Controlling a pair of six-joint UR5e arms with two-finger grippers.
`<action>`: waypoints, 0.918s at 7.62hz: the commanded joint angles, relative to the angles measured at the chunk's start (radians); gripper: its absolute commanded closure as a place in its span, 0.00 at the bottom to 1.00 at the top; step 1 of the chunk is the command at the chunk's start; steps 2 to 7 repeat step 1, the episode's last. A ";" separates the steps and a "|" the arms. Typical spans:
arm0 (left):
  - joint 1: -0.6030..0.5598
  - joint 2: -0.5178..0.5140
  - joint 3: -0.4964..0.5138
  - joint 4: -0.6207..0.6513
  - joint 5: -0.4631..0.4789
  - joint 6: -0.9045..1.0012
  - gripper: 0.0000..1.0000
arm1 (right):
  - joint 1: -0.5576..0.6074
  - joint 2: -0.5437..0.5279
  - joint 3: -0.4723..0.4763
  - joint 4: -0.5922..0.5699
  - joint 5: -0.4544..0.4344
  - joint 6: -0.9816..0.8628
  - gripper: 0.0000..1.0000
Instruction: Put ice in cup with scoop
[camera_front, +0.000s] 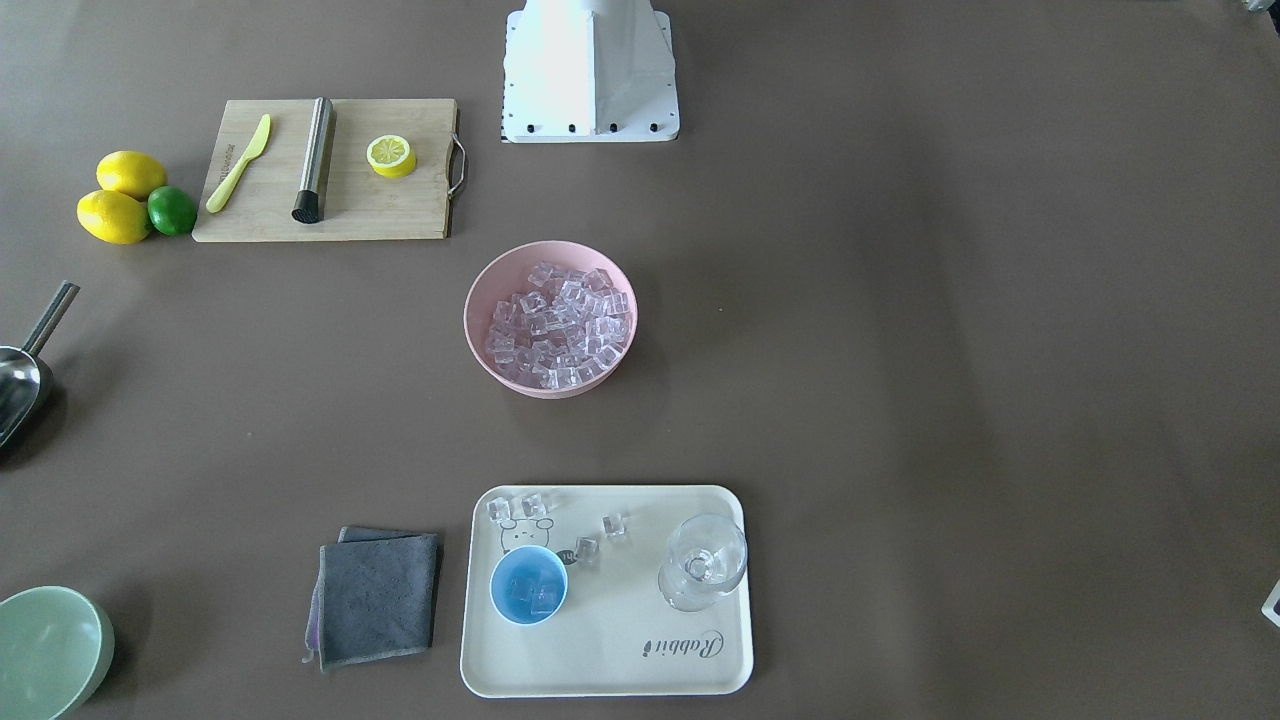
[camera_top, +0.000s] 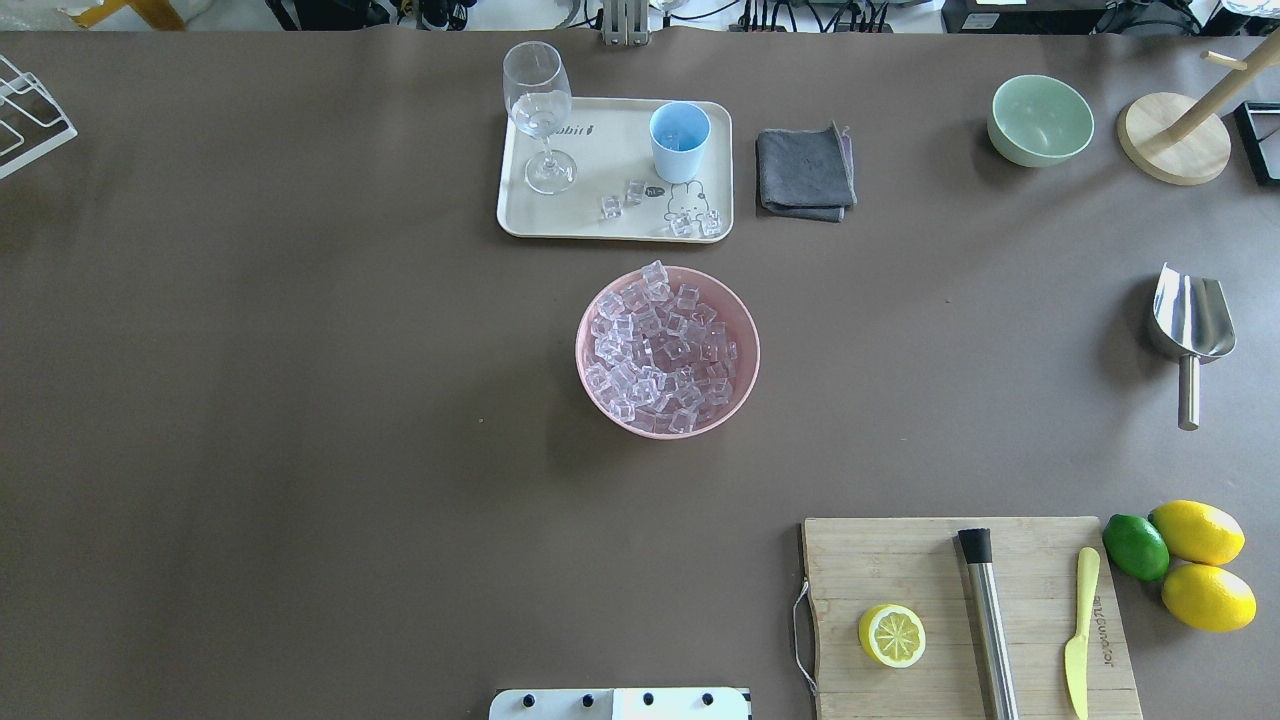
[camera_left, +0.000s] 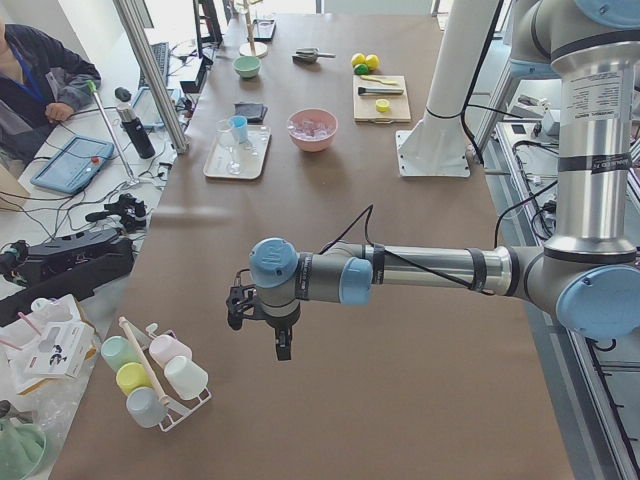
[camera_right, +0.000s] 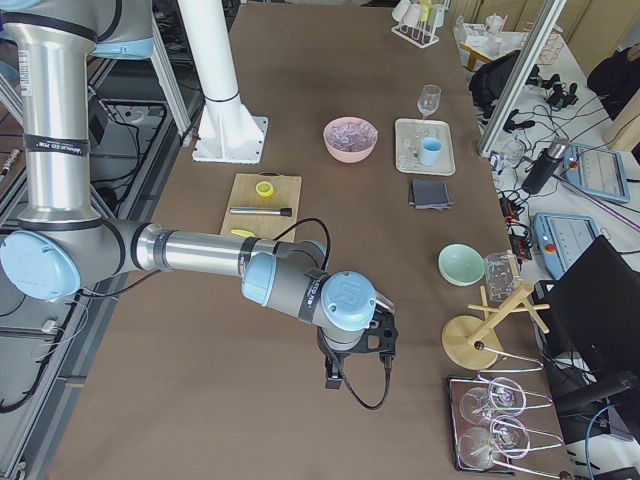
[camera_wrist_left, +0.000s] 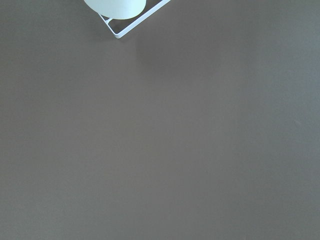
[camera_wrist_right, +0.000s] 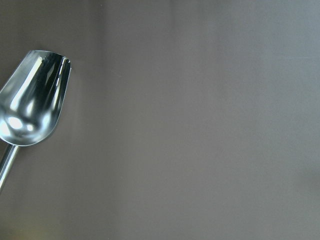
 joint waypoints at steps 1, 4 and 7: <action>0.000 0.000 0.000 0.000 0.001 0.000 0.02 | -0.003 0.001 -0.001 0.000 -0.003 0.000 0.00; 0.000 0.000 0.000 0.000 0.001 0.000 0.02 | -0.003 0.001 -0.001 0.000 -0.003 0.000 0.00; 0.000 0.000 0.000 0.000 0.001 0.000 0.02 | -0.003 0.001 -0.001 0.000 -0.003 0.000 0.00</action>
